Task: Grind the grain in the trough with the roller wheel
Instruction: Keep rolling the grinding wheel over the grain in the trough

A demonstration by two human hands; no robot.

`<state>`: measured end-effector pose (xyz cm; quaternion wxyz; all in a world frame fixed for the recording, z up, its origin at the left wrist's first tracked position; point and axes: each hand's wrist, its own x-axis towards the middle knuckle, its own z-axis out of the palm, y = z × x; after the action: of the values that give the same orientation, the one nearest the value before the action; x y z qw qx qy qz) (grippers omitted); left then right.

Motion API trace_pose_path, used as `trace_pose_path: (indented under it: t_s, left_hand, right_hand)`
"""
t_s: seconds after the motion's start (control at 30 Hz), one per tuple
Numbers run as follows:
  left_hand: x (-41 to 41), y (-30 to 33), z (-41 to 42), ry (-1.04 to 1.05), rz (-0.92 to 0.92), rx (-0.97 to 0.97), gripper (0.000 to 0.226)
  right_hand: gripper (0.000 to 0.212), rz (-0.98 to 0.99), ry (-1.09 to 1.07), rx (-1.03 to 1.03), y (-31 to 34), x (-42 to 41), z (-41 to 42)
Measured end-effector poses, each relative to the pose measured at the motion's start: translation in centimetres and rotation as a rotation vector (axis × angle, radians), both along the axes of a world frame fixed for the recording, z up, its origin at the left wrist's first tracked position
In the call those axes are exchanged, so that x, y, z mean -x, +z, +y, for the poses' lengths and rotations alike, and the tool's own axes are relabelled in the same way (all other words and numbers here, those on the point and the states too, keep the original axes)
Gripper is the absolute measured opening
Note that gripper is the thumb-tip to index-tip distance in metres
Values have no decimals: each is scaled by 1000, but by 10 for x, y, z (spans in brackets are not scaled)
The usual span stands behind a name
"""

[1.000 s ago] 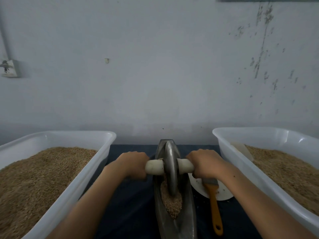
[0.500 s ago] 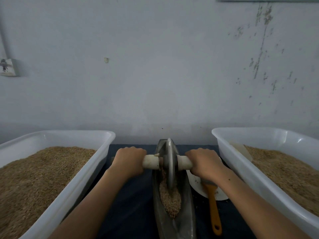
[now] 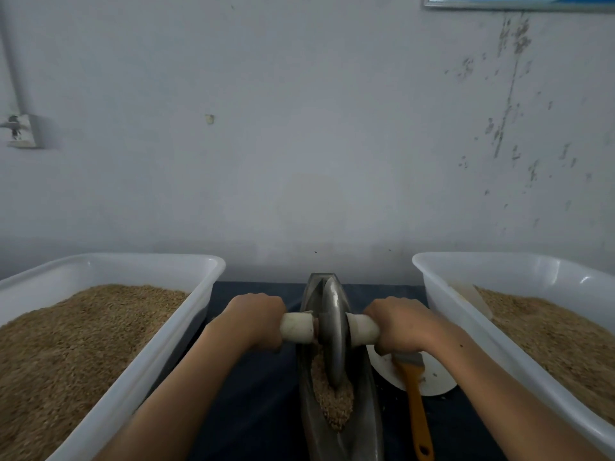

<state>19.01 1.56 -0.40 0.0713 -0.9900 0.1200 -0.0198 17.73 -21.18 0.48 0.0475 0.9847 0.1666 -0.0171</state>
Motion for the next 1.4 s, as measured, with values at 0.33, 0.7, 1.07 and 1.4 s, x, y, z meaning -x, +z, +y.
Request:
trace_pose_path:
  t_s: [0.33,0.7,1.07,1.4]
  left_hand:
    - [1,-7,-7,-44,-244,3,31]
    - [6,1,-8,10,13,-2,37]
    - [3,-7,-8,-38,-198,28,30]
    - [9,2,-10,18,25,16,40]
  right_hand:
    - [14,-289,11,-63,-14,-6,0]
    - [14,42,7,7,1,3,2]
    - [21,-215,-5,32,-5,5,6]
    - [21,37,-36,56,5,8,7]
